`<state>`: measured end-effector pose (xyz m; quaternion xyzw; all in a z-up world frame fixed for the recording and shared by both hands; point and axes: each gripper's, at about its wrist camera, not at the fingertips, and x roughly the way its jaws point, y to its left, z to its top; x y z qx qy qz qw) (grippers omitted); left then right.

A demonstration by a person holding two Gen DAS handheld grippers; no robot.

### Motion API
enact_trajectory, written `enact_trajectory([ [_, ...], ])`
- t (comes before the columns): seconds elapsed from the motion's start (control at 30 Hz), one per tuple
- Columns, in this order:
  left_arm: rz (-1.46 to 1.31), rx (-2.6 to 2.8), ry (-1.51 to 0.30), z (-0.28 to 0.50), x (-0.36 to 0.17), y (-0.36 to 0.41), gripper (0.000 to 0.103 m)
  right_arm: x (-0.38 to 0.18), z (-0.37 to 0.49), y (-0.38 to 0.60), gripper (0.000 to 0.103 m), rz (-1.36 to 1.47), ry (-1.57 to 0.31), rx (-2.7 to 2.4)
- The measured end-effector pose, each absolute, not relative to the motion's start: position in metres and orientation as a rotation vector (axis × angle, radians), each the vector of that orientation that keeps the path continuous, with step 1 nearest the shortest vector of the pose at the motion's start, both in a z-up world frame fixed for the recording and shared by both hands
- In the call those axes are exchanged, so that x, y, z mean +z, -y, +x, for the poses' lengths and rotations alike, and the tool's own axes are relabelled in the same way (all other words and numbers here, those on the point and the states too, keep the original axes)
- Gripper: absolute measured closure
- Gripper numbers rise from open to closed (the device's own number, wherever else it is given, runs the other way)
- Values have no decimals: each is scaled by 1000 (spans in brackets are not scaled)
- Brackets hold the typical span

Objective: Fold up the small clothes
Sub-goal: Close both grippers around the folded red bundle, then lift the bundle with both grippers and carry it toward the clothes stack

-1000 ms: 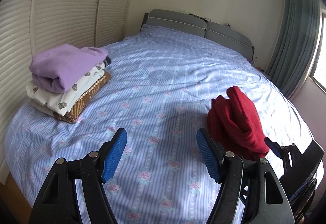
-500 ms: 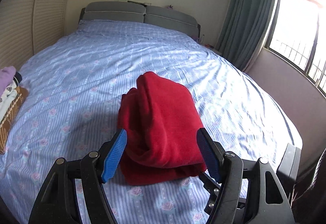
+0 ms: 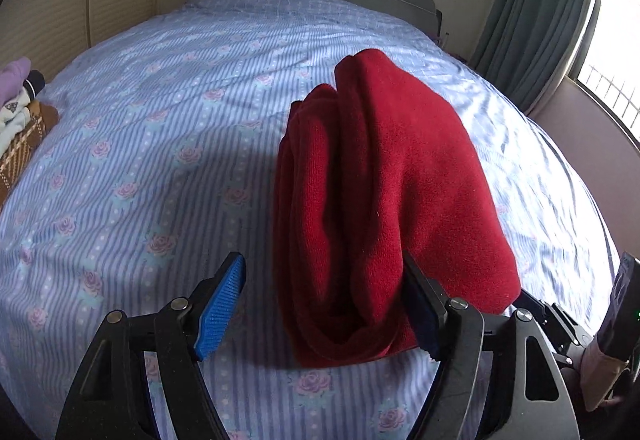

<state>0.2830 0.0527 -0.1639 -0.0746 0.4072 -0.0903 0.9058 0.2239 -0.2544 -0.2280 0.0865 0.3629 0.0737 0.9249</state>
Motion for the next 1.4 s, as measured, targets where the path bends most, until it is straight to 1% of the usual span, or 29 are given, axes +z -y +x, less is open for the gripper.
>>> enact_trajectory([
  [0.1,-196,-188,-833,281,-178,-61,21,-236,227,262,28,205,-762,161],
  [0.17,-220,-187,-811,277,-178,-63,20,-233,226,261,28,201,-761,164],
  [0.33,-283,-199,-770,266,-155,-69,20,-215,212,261,27,198,-740,219],
  [0.4,-286,-217,-776,262,-145,-70,19,-206,203,268,26,217,-718,234],
  [0.47,-286,-231,-782,260,-135,-71,14,-195,195,278,25,243,-698,250],
  [0.57,-330,-271,-810,267,-128,-76,7,-181,194,292,15,300,-679,269],
  [0.6,-352,-289,-835,272,-128,-78,7,-178,198,297,11,333,-679,284],
  [0.7,-409,-301,-919,288,-137,-83,7,-172,221,313,8,464,-716,346],
  [0.83,-522,-312,-984,293,-157,-93,7,-181,261,323,8,630,-825,435],
  [1.1,-606,-402,-1015,302,-182,-85,7,-202,304,310,8,679,-963,523],
  [1.17,-623,-426,-1013,303,-184,-85,12,-207,312,309,8,686,-993,540],
  [1.23,-654,-452,-1017,305,-189,-85,14,-213,317,306,8,694,-1023,555],
  [1.4,-707,-479,-1016,306,-201,-85,14,-225,333,293,8,698,-1072,598],
])
